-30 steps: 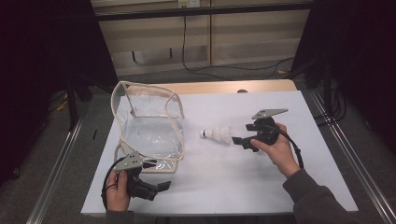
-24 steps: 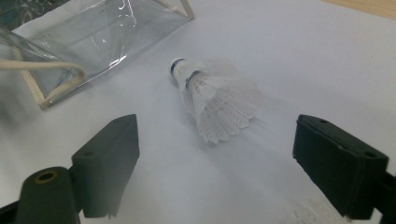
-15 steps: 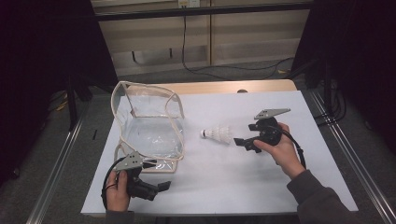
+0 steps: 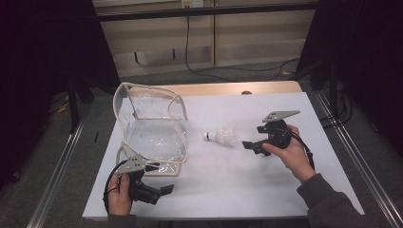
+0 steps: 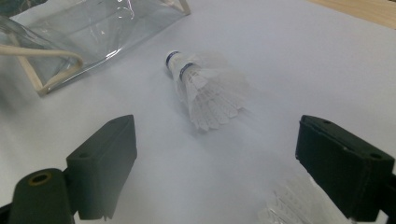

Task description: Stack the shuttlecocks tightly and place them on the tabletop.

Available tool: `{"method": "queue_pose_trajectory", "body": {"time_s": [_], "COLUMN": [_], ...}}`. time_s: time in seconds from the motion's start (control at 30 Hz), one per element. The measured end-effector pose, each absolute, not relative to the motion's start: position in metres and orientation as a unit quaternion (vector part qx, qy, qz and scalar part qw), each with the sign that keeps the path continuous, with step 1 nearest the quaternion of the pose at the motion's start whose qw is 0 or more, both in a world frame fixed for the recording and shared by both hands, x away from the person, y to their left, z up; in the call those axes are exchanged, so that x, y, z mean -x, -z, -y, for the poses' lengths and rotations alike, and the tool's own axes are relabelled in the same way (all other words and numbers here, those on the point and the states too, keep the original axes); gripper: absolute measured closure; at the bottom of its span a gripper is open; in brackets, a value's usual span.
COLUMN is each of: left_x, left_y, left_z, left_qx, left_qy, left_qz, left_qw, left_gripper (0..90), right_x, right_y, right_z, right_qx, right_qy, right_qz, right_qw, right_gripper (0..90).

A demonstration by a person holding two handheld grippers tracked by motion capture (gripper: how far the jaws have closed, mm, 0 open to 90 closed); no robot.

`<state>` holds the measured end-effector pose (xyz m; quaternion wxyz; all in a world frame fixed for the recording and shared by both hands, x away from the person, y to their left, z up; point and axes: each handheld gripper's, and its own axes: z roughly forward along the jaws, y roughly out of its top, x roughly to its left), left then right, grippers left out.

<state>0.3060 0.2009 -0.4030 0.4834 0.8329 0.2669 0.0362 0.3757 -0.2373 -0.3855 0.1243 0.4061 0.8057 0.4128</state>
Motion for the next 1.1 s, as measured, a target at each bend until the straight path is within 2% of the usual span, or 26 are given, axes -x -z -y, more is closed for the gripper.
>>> {"method": "queue_pose_trajectory", "body": {"time_s": [0.57, 1.1], "left_x": [-0.305, -0.305], "left_y": [0.403, 0.404], "left_z": [-0.200, -0.201], "left_qx": [-0.831, -0.831], "left_qy": [-0.036, -0.035], "left_qz": [-0.269, -0.268], "left_qw": [0.485, 0.486], "left_gripper": [2.8, 3.0], "right_x": [-0.376, -0.380], "right_y": [0.387, 0.393], "right_z": [0.246, 0.260], "right_qx": [-0.411, -0.433], "right_qy": [-0.404, -0.380], "right_qz": [-0.807, -0.803], "right_qw": [0.128, 0.154], "right_gripper": [11.0, 12.7]}}
